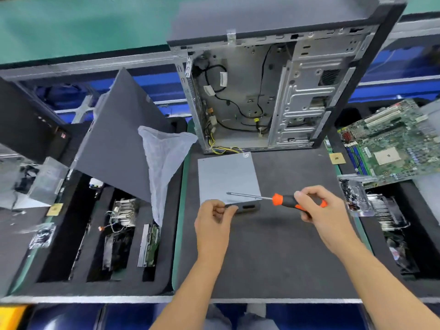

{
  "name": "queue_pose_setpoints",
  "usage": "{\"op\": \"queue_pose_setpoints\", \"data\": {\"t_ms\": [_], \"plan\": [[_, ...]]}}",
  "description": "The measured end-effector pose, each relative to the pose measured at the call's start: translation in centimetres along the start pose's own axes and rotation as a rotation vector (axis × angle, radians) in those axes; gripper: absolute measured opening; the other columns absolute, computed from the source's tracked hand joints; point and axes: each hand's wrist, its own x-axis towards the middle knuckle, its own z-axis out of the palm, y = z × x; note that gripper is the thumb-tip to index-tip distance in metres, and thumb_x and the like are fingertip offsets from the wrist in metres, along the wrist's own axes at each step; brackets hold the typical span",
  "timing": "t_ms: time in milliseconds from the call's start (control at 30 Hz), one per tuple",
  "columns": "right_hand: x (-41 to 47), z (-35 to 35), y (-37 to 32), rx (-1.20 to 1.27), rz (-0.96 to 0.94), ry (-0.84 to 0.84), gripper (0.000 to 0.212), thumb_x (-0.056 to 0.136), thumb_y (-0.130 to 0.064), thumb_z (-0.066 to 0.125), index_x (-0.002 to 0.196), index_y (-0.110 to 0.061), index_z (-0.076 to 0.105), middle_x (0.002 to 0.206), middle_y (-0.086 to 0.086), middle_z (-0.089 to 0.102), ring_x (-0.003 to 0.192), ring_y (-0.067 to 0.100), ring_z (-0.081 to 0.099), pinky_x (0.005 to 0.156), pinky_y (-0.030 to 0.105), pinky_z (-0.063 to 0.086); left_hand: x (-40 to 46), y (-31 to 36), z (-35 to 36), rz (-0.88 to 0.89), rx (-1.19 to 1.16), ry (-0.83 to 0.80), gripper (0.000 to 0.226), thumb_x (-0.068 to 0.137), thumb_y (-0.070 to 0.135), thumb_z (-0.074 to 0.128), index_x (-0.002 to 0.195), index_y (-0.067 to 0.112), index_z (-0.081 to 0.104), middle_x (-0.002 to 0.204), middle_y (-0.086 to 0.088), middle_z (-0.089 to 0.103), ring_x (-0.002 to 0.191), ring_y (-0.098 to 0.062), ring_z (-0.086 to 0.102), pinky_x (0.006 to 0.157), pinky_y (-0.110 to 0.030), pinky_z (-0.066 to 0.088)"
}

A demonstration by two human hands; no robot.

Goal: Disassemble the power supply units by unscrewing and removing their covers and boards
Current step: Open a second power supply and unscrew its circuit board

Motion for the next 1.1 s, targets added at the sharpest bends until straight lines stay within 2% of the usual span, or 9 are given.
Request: {"op": "queue_pose_setpoints", "data": {"t_ms": [100, 167, 267, 467, 533, 667, 767, 900, 1100], "plan": [[0.4, 1.3, -0.8, -0.067, -0.018, -0.054, 0.018, 0.081, -0.037, 0.076, 0.079, -0.022, 0.067, 0.065, -0.005, 0.06, 0.05, 0.016, 0.05, 0.055, 0.028, 0.044, 0.9, -0.5, -1.9, -0.011, 0.009, 0.072, 0.036, 0.083, 0.018, 0.082, 0.096, 0.04, 0.057, 0.093, 0.006, 0.059, 0.077, -0.006, 0.057, 0.073, -0.014, 0.046], [0.6, 2.0, -1.2, -0.122, -0.02, -0.092, 0.029, 0.074, -0.049, 0.075, 0.081, -0.022, 0.067, 0.064, -0.006, 0.061, 0.05, 0.015, 0.052, 0.053, 0.023, 0.046, 1.3, -1.0, -3.0, 0.008, 0.047, 0.114, 0.037, 0.082, 0.018, 0.083, 0.098, 0.04, 0.057, 0.088, 0.007, 0.054, 0.076, -0.004, 0.053, 0.073, -0.008, 0.043], [0.9, 2.9, -1.5, -0.224, -0.003, -0.128, 0.037, 0.07, -0.06, 0.071, 0.086, -0.026, 0.069, 0.058, 0.003, 0.061, 0.053, 0.015, 0.055, 0.058, 0.033, 0.049, 2.0, -1.6, -4.1, 0.014, 0.076, 0.092, 0.035, 0.08, 0.019, 0.084, 0.105, 0.032, 0.064, 0.087, 0.007, 0.05, 0.076, -0.006, 0.05, 0.074, -0.008, 0.041], [1.0, 4.1, -2.1, -0.313, -0.002, -0.125, 0.033, 0.072, -0.059, 0.071, 0.084, -0.029, 0.068, 0.057, 0.005, 0.061, 0.053, 0.016, 0.056, 0.061, 0.044, 0.052, 3.0, -2.3, -5.0, 0.157, 0.116, -0.022, 0.026, 0.083, 0.006, 0.08, 0.104, 0.021, 0.077, 0.094, 0.012, 0.057, 0.084, -0.013, 0.06, 0.077, -0.018, 0.048], [1.0, 4.2, -2.6, -0.344, -0.017, -0.12, 0.022, 0.077, -0.05, 0.074, 0.083, -0.029, 0.068, 0.058, 0.001, 0.062, 0.051, 0.014, 0.056, 0.058, 0.039, 0.049, 3.4, -2.6, -5.2, 0.185, 0.124, -0.033, 0.024, 0.083, 0.008, 0.081, 0.103, 0.02, 0.078, 0.095, 0.011, 0.058, 0.085, -0.015, 0.061, 0.077, -0.019, 0.049], [1.2, 4.7, -4.1, -0.401, -0.067, -0.124, 0.013, 0.081, -0.034, 0.077, 0.079, -0.027, 0.067, 0.055, -0.008, 0.058, 0.046, 0.011, 0.051, 0.045, 0.016, 0.039, 3.8, -2.9, -5.4, 0.196, 0.113, -0.042, 0.02, 0.08, 0.013, 0.083, 0.097, 0.024, 0.079, 0.091, 0.009, 0.059, 0.084, -0.018, 0.061, 0.071, -0.021, 0.047], [1.1, 5.4, -5.7, -0.475, -0.105, -0.14, 0.012, 0.079, -0.036, 0.078, 0.079, -0.03, 0.068, 0.059, -0.01, 0.059, 0.046, 0.009, 0.047, 0.042, 0.016, 0.036, 4.0, -2.8, -5.4, 0.183, 0.072, -0.031, 0.023, 0.078, 0.011, 0.085, 0.088, 0.03, 0.078, 0.09, 0.012, 0.06, 0.084, -0.012, 0.061, 0.071, -0.012, 0.042], [0.9, 6.6, -8.6, -0.576, -0.171, -0.16, 0.015, 0.076, -0.039, 0.078, 0.073, -0.031, 0.066, 0.065, -0.014, 0.062, 0.048, 0.005, 0.046, 0.044, 0.013, 0.036, 4.0, -2.7, -5.4, 0.178, 0.062, -0.033, 0.018, 0.078, 0.011, 0.085, 0.084, 0.026, 0.079, 0.089, 0.011, 0.06, 0.083, -0.012, 0.061, 0.071, -0.012, 0.042], [0.4, 9.8, -13.6, -0.855, -0.333, -0.254, 0.024, 0.074, -0.049, 0.073, 0.07, -0.03, 0.059, 0.072, -0.013, 0.059, 0.071, 0.005, 0.052, 0.057, 0.021, 0.037, 4.0, -2.4, -5.4, 0.13, 0.008, -0.04, 0.027, 0.079, 0.012, 0.084, 0.08, 0.037, 0.073, 0.087, 0.01, 0.059, 0.078, -0.01, 0.057, 0.067, -0.016, 0.042]]}}
